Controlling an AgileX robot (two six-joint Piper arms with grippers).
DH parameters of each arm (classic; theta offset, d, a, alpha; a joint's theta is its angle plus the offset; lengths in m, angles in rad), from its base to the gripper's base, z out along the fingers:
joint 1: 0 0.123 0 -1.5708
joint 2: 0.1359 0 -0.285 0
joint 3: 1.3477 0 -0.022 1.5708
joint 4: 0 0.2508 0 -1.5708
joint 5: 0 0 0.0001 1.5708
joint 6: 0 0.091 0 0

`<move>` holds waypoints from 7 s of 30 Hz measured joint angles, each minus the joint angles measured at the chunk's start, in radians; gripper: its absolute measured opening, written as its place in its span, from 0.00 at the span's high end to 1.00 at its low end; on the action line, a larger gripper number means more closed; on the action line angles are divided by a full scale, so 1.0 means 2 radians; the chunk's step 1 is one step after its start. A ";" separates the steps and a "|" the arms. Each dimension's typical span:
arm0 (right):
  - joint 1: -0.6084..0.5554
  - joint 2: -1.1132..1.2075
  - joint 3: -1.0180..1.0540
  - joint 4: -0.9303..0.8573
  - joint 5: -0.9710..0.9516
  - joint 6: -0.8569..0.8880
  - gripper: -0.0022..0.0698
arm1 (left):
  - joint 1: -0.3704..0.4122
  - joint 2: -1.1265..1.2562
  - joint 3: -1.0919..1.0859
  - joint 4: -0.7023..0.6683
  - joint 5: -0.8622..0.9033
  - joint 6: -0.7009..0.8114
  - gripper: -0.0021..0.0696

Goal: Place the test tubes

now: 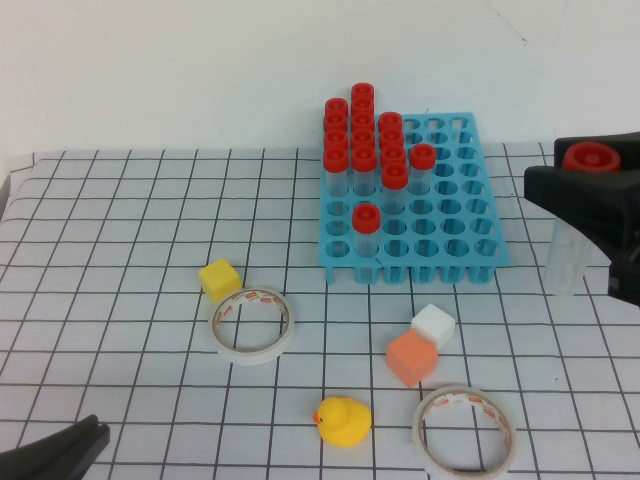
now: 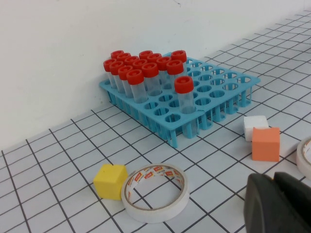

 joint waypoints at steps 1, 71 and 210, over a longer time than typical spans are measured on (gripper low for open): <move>0.000 0.000 0.000 0.000 0.001 0.000 0.60 | 0.000 0.000 0.000 0.000 0.000 0.000 0.97; 0.006 0.472 -0.245 -0.887 -0.461 0.831 0.60 | 0.000 0.000 0.000 0.000 0.000 0.000 0.97; -0.059 -0.533 0.366 -0.706 -0.052 0.767 0.97 | 0.000 0.000 0.000 0.003 0.001 0.000 0.97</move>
